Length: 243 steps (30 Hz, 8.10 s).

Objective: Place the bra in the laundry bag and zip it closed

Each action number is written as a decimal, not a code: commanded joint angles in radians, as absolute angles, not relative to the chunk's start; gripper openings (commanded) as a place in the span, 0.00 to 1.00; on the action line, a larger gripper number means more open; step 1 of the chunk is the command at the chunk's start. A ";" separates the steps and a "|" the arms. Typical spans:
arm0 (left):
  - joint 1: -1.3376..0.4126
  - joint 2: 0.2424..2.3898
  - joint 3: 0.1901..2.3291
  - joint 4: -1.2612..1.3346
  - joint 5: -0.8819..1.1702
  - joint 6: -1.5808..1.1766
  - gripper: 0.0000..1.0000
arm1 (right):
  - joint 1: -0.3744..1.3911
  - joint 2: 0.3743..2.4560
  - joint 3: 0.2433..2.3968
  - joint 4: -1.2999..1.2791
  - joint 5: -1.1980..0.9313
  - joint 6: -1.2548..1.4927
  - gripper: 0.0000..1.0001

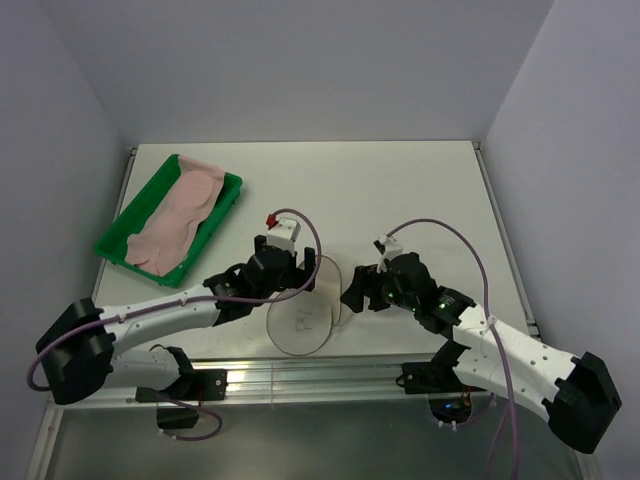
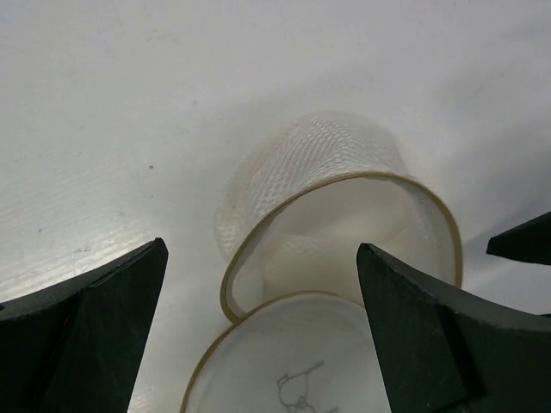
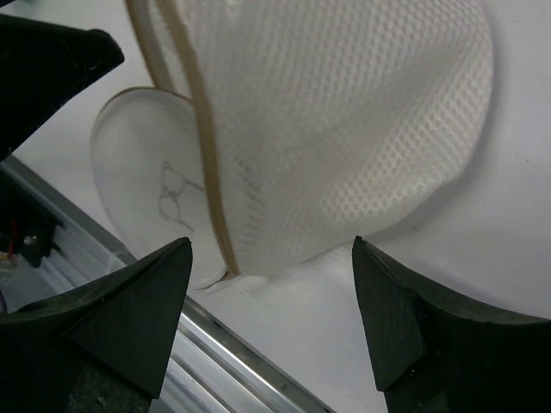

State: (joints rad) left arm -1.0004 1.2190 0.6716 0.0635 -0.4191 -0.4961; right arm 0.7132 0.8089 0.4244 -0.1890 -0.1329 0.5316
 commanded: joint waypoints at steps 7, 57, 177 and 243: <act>-0.907 1.344 0.707 0.207 -0.104 -0.400 0.79 | 0.723 0.988 0.408 -0.074 -0.008 0.595 0.73; -0.341 1.275 1.078 -0.006 -0.129 -0.738 0.68 | 0.512 1.015 0.597 0.173 0.015 0.520 0.37; -0.468 0.904 1.083 -0.021 0.069 -0.729 0.00 | 1.121 1.158 1.322 -0.172 0.126 0.020 0.87; -0.540 0.623 0.927 -0.204 0.595 -0.448 0.95 | 1.121 1.258 1.884 -0.670 0.126 -0.149 0.00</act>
State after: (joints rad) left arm -0.5381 0.6132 0.9428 -0.2848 0.5423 -0.4145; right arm 1.1252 1.2503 1.8248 -0.6739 0.1112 -0.1650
